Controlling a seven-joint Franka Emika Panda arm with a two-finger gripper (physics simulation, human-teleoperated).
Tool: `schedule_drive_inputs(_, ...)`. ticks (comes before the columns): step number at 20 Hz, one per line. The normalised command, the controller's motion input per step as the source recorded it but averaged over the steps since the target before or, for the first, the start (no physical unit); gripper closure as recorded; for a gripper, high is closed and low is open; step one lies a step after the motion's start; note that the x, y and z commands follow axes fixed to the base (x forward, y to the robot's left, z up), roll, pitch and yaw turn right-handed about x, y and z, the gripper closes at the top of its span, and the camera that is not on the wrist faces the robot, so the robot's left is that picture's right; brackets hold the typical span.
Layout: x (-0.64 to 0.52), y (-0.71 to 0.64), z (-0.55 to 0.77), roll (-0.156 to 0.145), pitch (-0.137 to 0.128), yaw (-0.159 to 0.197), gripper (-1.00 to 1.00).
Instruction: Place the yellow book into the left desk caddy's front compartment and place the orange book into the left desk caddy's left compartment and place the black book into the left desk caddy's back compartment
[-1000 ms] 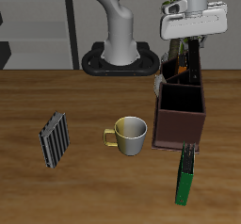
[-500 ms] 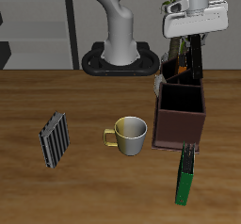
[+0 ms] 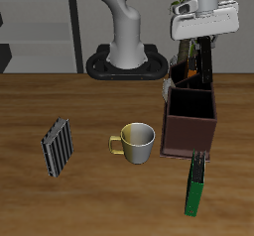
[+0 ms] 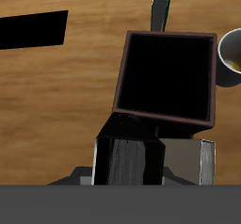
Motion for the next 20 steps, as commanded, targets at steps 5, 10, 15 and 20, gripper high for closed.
schedule_drive_inputs(5,-0.34,0.11,0.53,-0.003,-0.096,-0.052,1.00)
schedule_drive_inputs(10,-0.16,0.09,0.26,0.032,0.002,-0.035,1.00)
schedule_drive_inputs(15,0.13,-0.13,-0.11,-0.021,0.090,-0.076,1.00)
schedule_drive_inputs(20,0.03,-0.09,-0.02,-0.062,-0.007,-0.006,1.00)
